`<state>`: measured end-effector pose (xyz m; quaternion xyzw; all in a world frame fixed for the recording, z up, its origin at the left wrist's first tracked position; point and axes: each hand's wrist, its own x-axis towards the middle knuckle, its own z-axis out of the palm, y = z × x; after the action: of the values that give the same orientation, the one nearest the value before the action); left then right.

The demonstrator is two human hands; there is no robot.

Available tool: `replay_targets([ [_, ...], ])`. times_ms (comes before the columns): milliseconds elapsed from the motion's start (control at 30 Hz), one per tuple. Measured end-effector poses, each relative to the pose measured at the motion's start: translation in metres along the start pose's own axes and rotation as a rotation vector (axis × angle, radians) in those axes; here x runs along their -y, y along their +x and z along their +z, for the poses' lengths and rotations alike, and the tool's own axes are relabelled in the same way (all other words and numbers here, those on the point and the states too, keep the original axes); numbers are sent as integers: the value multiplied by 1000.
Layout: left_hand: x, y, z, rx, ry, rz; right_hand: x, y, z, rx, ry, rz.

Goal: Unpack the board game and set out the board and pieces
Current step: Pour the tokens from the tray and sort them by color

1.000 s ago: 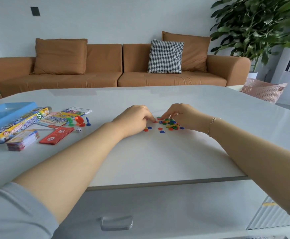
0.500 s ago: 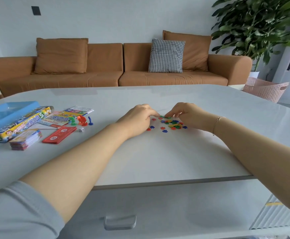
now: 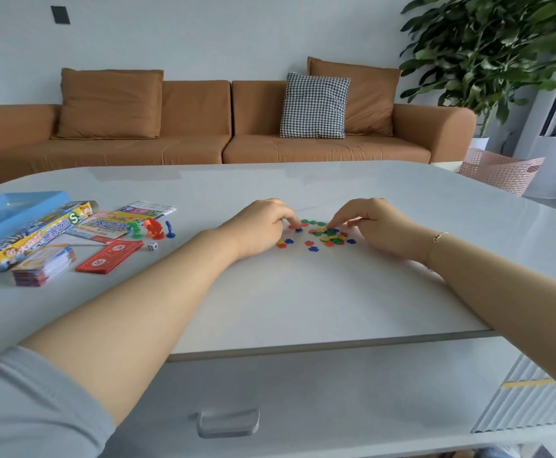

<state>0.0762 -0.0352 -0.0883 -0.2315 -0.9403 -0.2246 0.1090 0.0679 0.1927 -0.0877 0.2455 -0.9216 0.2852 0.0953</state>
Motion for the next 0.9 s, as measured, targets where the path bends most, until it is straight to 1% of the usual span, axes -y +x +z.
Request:
replay_targets([
  [100,1,-1,-1,-24,-11,0,-4,0,2,16,-54,-8],
  [200,3,-2,-1,-43,-26,14,-7,5,8,28,-44,5],
  [333,3,-2,0,-45,-30,33,-7,4,4,-66,63,20],
  [400,4,-1,1,-44,-37,27,-5,2,2,-59,41,17],
  [567,2,2,5,10,10,14,-1,2,4,-38,4,18],
  [700,2,2,5,13,6,32,-5,5,5,-46,8,39],
  [800,1,2,7,29,6,54,-8,8,7,-8,-101,9],
  [900,-1,3,10,68,32,61,-6,8,6,-72,-119,-2],
])
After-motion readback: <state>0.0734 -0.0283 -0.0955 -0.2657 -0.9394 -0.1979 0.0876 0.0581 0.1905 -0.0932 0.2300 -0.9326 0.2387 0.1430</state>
